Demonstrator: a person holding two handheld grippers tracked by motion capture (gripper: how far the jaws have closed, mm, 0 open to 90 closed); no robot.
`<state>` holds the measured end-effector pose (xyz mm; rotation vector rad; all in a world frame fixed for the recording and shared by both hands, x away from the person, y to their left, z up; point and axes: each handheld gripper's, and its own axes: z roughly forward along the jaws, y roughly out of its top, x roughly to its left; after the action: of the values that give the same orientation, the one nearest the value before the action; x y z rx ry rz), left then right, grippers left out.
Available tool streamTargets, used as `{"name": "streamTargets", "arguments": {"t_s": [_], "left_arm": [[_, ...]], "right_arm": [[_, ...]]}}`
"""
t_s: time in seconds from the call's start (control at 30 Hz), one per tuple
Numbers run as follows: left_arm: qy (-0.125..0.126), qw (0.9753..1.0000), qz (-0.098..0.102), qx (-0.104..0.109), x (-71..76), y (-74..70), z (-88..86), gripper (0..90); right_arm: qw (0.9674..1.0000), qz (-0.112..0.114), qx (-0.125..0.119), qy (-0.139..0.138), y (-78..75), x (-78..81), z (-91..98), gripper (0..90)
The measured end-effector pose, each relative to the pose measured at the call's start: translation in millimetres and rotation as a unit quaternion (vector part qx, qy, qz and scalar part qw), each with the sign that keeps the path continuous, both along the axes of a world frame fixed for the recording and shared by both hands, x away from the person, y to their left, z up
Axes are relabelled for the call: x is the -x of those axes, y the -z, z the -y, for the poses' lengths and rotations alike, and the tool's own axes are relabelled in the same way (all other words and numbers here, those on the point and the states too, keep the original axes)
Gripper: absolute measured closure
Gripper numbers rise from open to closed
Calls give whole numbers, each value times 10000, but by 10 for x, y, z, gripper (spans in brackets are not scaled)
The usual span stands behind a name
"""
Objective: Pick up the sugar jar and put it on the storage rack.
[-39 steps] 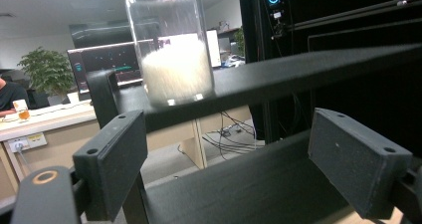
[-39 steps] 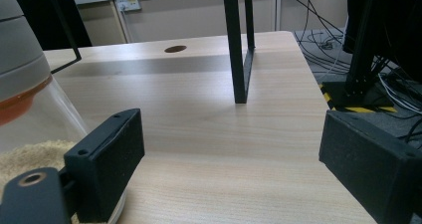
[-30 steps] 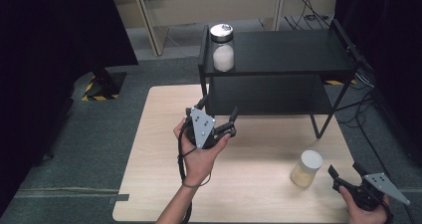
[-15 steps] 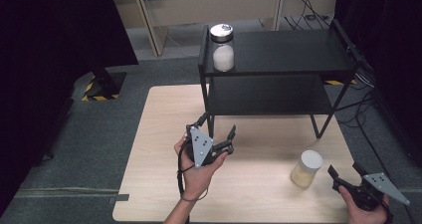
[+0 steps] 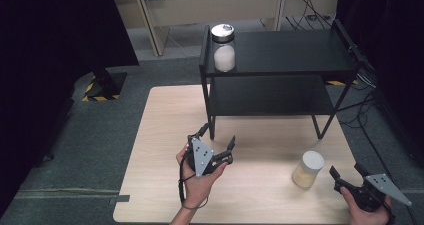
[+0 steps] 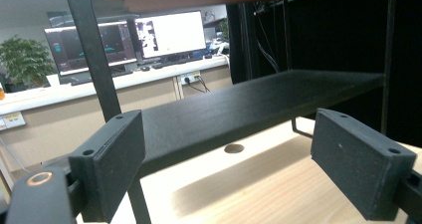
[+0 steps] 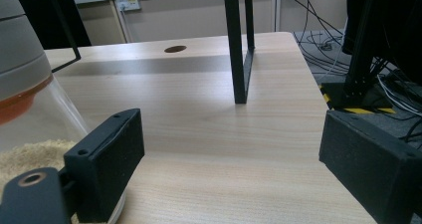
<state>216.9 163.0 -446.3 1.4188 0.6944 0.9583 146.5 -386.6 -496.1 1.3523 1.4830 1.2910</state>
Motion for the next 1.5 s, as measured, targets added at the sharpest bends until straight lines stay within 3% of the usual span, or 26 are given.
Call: {"name": "streamTargets", "arguments": {"t_s": [0.27, 0.87, 1.5], "left_arm": [[-5, 9998, -155, -116, 59, 153, -44, 133], [5, 9986, -521, -125, 163, 476, -97, 133], [34, 9947, -994, -247, 224, 743, -160, 132]], "right_arm": [[10000, -2, 11, -3, -1, -1, -2, 108], [10000, 2, 16, -1, 0, 1, -4, 108], [10000, 2, 51, -21, -2, -4, -8, 108]]}}
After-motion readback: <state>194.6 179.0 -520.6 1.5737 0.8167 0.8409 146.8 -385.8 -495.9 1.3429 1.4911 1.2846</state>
